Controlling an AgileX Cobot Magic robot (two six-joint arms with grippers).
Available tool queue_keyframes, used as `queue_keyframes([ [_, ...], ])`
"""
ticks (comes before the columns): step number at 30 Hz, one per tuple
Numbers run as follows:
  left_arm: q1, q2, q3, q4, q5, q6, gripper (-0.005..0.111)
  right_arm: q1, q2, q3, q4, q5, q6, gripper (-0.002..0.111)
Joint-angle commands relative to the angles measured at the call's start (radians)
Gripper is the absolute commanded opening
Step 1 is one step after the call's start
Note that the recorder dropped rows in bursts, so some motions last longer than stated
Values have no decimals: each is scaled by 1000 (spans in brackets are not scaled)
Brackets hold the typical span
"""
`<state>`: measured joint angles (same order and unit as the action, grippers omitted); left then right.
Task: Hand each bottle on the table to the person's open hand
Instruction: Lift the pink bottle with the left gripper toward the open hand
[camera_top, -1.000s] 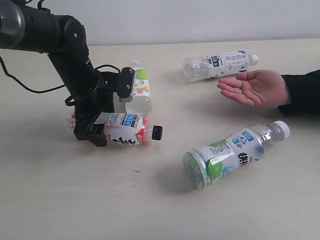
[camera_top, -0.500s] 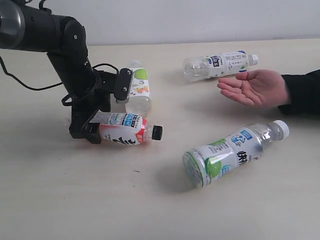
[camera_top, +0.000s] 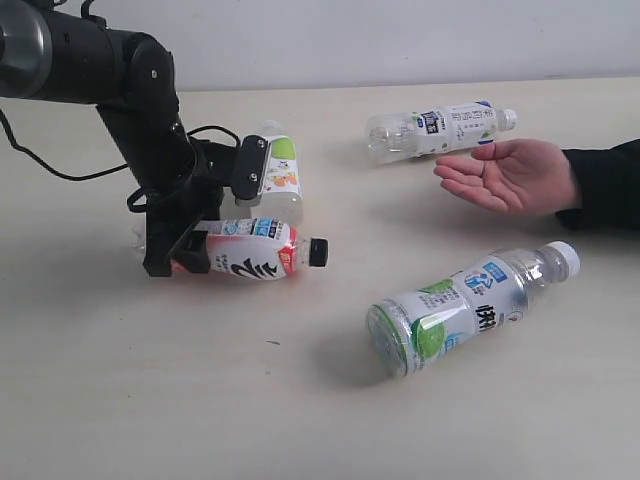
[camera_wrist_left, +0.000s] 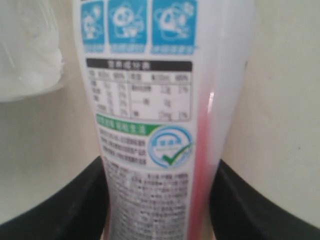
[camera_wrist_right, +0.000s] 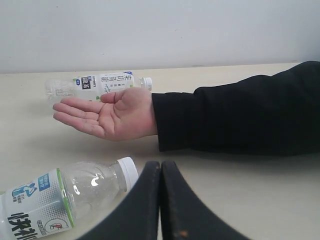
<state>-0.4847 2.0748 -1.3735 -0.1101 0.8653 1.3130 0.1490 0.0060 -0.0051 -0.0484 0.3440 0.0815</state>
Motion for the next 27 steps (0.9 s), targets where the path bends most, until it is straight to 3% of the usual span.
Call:
queue_keyframes([
  [1, -5, -4, 3, -4, 41, -8, 8, -6, -6, 5, -2, -6, 0, 1],
  [3, -5, -4, 3, -1, 49, -6, 0, -6, -6, 5, -2, -6, 0, 1],
  [21, -28, -92, 1, 0, 182, -16, 0, -6, -6, 5, -2, -6, 0, 1],
  [27, -124, -142, -54, 19, 227, -278, 0, -6, -6, 5, -2, -6, 0, 1],
])
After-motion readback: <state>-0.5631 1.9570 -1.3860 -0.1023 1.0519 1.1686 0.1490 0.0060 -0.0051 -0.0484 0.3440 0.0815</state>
